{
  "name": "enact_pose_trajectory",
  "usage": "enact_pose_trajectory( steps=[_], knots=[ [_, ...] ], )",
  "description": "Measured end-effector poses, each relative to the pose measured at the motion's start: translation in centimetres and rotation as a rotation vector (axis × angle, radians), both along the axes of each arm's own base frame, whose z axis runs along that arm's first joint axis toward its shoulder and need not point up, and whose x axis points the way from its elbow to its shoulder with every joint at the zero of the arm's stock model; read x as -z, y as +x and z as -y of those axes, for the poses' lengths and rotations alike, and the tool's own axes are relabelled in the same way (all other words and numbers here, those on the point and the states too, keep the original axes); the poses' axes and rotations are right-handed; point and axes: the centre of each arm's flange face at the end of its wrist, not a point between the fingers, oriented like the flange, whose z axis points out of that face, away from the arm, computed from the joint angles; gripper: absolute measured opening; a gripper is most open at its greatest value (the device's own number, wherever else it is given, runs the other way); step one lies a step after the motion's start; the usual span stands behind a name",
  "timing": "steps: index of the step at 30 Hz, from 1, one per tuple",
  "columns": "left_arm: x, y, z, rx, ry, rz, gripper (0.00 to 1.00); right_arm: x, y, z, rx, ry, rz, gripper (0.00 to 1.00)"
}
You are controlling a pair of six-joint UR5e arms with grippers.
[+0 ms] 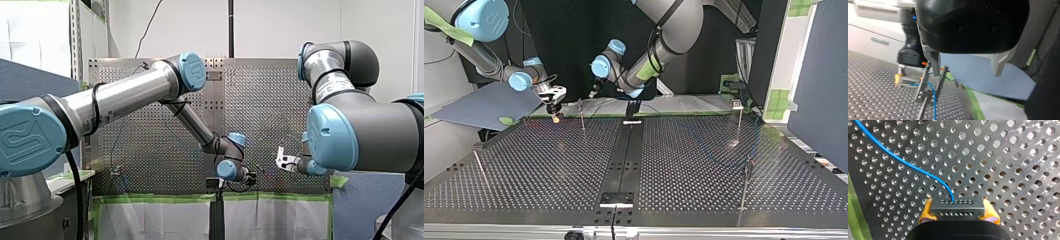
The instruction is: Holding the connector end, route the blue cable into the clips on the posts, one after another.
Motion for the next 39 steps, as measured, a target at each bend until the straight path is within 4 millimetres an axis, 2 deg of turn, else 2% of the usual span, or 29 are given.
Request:
enact_pose_trajectory(
  steps=[17, 39],
  knots=[
    [-1.0, 0.6, 1.7, -0.006, -0.166, 0.053, 1.00, 0.2, 0.0, -0.1, -0.001, 0.003, 0.000, 0.00],
    [-1.0, 0.3, 1.9, -0.007, -0.174, 0.052, 1.00, 0.4, 0.0, -0.1, -0.004, 0.006, 0.000, 0.00]
  ],
)
